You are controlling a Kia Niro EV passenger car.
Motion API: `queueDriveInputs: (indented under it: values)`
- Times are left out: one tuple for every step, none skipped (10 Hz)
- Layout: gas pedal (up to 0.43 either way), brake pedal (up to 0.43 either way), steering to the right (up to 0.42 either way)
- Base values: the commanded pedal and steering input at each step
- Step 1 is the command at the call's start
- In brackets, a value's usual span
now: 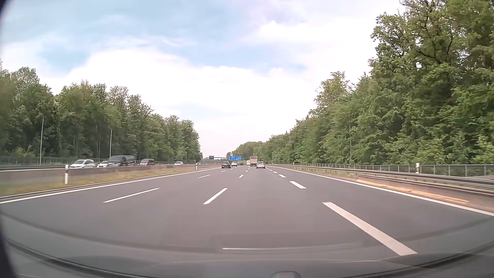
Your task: Follow the waypoints while adhering to traffic rules and regulations
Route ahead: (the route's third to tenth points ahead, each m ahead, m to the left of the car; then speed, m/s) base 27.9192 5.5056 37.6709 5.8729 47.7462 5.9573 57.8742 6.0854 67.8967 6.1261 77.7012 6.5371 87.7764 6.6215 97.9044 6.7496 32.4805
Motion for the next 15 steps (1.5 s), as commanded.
queueDriveInputs:
  values:
    - [0.0, 0.0, -0.004]
    - [0.0, 0.0, -0.004]
    - [0.0, 0.0, -0.004]
    - [0.0, 0.0, -0.004]
    - [0.0, 0.0, -0.004]
    - [0.0, 0.0, -0.004]
    - [0.0, 0.0, -0.004]
    - [0.24, 0.0, -0.004]
    - [0.531, 0.0, -0.004]
    - [0.61, 0.0, -0.004]
    - [0.598, 0.0, -0.005]
    - [0.598, 0.0, -0.005]
    - [0.571, 0.0, -0.007]
    - [0.531, 0.0, -0.008]
    - [0.531, 0.0, -0.009]
